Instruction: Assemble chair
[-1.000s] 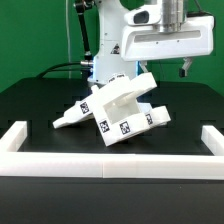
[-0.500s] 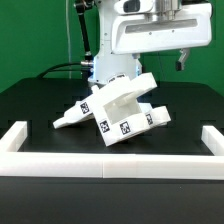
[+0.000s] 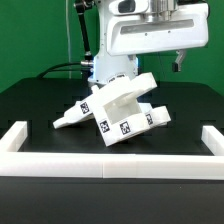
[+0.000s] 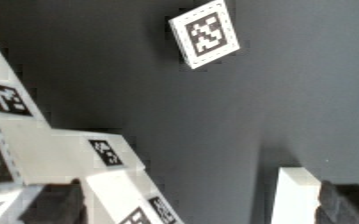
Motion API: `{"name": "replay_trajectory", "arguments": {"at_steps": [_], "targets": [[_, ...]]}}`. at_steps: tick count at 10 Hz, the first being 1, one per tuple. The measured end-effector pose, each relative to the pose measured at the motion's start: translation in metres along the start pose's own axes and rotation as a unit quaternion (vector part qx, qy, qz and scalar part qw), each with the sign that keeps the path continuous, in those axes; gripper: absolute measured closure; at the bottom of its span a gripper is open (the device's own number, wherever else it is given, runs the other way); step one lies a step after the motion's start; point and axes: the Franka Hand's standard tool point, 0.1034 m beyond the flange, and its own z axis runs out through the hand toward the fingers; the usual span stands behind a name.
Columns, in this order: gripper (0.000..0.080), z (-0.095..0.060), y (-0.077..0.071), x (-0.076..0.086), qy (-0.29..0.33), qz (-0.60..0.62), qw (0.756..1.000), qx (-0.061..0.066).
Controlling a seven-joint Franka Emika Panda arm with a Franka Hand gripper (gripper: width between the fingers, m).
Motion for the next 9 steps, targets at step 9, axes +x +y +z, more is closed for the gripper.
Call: {"name": "replay_trajectory", "arguments": {"at_steps": [9], "targets": [[0.0150, 0.009, 0.008, 0.043, 0.028, -0.011, 0.999, -0.015]]}}
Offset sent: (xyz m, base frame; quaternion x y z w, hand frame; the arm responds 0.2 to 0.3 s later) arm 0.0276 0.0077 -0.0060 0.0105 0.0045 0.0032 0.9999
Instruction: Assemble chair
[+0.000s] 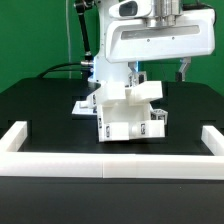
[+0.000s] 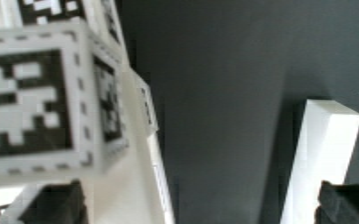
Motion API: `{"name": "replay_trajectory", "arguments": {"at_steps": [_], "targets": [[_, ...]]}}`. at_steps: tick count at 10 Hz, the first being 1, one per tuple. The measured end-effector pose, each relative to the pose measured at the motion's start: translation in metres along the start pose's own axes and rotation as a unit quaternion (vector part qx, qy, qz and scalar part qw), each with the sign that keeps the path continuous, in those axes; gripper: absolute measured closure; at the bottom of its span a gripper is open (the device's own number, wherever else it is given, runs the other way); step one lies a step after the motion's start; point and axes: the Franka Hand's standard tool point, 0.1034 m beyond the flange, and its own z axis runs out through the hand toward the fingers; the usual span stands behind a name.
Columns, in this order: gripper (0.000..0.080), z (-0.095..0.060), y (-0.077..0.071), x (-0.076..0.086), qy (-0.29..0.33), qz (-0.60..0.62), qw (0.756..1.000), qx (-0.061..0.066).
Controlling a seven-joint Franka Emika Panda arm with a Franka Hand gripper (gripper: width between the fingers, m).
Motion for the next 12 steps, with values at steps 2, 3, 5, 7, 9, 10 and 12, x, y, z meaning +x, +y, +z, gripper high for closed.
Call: {"name": "replay_trajectory", "arguments": {"at_steps": [2, 3, 5, 7, 9, 10, 12], "targets": [[0.0150, 0.001, -0.005, -0.005, 0.000, 0.010, 1.000, -0.003], [0.0150, 0.001, -0.004, -0.004, 0.000, 0.009, 1.000, -0.003], [0.0150, 0.001, -0.004, -0.004, -0.001, 0.009, 1.000, -0.003], [0.0150, 0.002, -0.005, 0.008, 0.002, 0.007, 1.000, -0.004], [0.0150, 0.006, -0.005, 0.013, 0.002, 0.005, 1.000, -0.005], [0.0150, 0.006, -0.004, 0.012, 0.001, 0.007, 1.000, -0.005], [0.0150, 0.005, -0.006, 0.009, 0.001, 0.016, 1.000, -0.005]]}}
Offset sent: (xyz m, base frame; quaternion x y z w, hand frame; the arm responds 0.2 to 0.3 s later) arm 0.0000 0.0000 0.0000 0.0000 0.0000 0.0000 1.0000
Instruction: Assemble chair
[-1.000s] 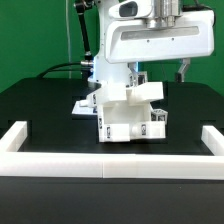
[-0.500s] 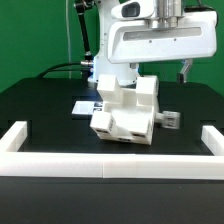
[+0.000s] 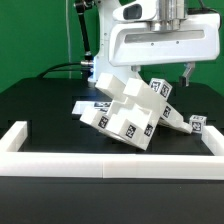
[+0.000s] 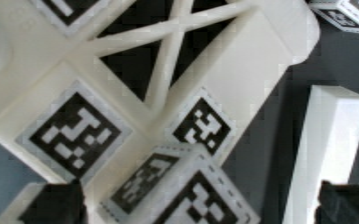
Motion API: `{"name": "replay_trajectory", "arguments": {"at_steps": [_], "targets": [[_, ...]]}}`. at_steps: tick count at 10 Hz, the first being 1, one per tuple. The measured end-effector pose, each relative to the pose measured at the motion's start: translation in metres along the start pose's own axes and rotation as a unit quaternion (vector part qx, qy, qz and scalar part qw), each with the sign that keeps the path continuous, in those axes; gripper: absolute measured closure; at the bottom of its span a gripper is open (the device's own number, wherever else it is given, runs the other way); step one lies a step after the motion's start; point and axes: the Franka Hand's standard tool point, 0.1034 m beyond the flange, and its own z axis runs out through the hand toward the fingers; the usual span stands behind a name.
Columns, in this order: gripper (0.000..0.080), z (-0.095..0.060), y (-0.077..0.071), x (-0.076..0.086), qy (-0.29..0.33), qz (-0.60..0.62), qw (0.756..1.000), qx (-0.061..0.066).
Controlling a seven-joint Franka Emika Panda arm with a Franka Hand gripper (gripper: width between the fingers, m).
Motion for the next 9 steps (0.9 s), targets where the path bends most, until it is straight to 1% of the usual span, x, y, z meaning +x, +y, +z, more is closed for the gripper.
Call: {"name": "replay_trajectory", "arguments": {"at_steps": [2, 4, 5, 6, 7, 8, 9], "targets": [[0.0150, -0.002, 0.000, -0.010, -0.003, 0.003, 1.000, 0.001], [0.0150, -0.012, 0.004, -0.020, -0.001, 0.008, 1.000, 0.004], [0.0150, -0.016, 0.007, -0.022, 0.000, 0.010, 1.000, 0.005], [0.0150, -0.023, 0.014, -0.022, -0.002, 0.005, 1.000, 0.007], [0.0150, -0.030, 0.026, -0.021, -0.001, -0.001, 1.000, 0.008], [0.0150, -0.035, 0.038, -0.016, 0.002, -0.011, 1.000, 0.010], [0.0150, -0.034, 0.038, -0.016, 0.003, -0.007, 1.000, 0.009]]}}
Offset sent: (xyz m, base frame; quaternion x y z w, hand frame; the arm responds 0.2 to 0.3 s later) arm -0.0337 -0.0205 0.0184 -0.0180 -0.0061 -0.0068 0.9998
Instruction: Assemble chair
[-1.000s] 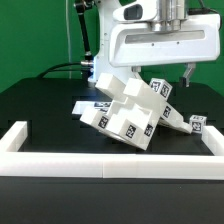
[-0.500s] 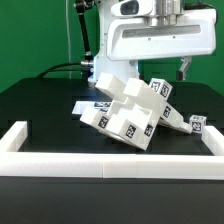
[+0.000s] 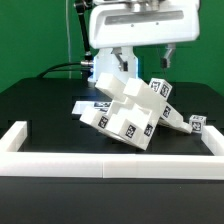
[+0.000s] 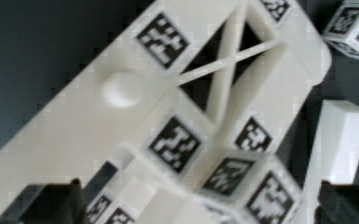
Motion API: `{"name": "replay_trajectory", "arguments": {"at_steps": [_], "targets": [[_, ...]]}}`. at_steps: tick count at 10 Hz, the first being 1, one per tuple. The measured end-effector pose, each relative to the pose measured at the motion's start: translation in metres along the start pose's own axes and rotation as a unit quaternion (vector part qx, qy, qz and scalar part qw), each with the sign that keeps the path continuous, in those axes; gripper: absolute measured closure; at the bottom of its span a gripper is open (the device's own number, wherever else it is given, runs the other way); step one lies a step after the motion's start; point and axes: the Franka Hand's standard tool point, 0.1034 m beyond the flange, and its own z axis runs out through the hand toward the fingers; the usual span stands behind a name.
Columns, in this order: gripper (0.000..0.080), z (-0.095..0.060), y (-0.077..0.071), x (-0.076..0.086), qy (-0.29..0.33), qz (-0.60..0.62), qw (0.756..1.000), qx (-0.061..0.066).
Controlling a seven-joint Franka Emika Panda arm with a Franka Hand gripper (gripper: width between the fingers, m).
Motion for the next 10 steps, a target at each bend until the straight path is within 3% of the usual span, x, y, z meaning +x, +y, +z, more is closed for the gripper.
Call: {"name": "replay_trajectory", "arguments": {"at_steps": [2, 4, 8, 10], "targets": [[0.0150, 0.001, 0.001, 0.000, -0.001, -0.002, 1.000, 0.000], [0.0150, 0.006, 0.013, 0.007, 0.001, -0.022, 1.000, -0.005], [0.0150, 0.010, 0.041, 0.040, 0.006, -0.025, 1.000, -0.012], [0.0150, 0.021, 0.053, 0.038, -0.001, -0.034, 0.999, -0.014]]}}
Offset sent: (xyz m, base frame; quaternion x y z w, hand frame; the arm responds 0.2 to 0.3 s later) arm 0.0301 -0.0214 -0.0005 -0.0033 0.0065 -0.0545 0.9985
